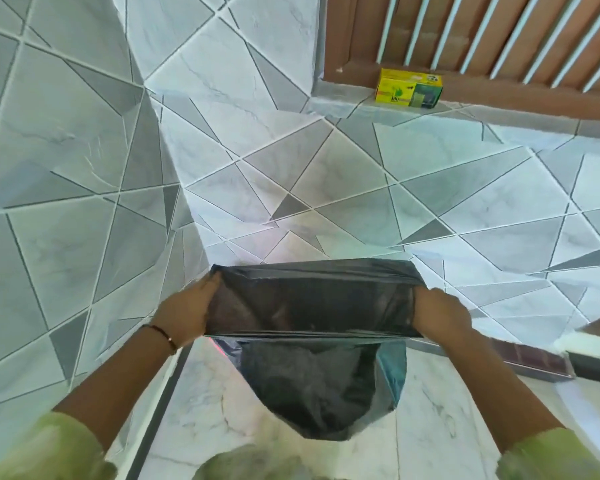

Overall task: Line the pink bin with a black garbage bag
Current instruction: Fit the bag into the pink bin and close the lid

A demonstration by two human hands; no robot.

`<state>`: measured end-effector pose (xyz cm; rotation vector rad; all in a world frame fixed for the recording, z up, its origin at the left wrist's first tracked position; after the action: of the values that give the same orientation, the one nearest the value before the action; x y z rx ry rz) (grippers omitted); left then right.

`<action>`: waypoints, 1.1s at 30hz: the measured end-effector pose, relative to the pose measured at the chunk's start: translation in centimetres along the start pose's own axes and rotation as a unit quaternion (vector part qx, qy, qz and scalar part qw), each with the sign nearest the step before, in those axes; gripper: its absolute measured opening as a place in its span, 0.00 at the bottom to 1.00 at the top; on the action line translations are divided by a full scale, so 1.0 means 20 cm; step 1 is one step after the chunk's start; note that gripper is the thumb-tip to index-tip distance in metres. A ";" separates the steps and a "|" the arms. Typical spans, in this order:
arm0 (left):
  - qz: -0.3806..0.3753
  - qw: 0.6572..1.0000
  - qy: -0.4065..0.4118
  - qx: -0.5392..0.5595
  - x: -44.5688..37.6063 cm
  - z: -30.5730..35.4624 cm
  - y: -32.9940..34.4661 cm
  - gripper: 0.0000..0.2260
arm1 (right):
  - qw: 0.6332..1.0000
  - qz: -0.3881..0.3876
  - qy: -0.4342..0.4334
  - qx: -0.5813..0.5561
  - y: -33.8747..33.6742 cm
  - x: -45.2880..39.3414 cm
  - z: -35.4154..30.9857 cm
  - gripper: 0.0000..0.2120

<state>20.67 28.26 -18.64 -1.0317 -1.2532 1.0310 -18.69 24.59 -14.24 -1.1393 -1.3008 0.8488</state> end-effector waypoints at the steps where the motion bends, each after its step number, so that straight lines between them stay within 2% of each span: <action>1: -0.009 0.999 -0.007 -0.030 0.02 -0.01 0.00 0.36 | 1.000 0.003 0.001 0.000 0.00 -0.01 -0.03 0.15; 5: -0.015 0.996 -0.038 -0.074 0.00 -0.10 -0.02 0.39 | 0.999 0.029 0.025 -0.009 -0.02 -0.08 -0.19 0.16; 15: 0.092 0.993 -0.050 -0.057 -0.24 -0.36 -0.26 0.37 | 0.988 0.130 0.068 -0.044 -0.26 -0.20 -0.50 0.18; 23: 0.063 0.996 -0.030 -0.057 -0.26 -0.44 -0.22 0.36 | 0.991 0.106 0.079 -0.013 -0.20 -0.20 -0.59 0.16; 33: 0.046 0.998 -0.032 -0.017 -0.31 -0.61 -0.18 0.40 | 0.995 0.092 0.019 0.013 -0.27 -0.30 -0.69 0.15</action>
<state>32.78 20.90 -16.97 -1.0979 -1.2889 1.1239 -6.53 15.35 -9.64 -1.2636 -1.1619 0.9712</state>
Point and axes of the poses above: each hand's wrist, its own x-axis away from the middle knuckle, its own y-axis out of the palm, z = x × y, the point moved 1 cm from there along -x, towards the middle knuckle, and after that the axes turned 9 degrees about -x, right-handed, at the moved point
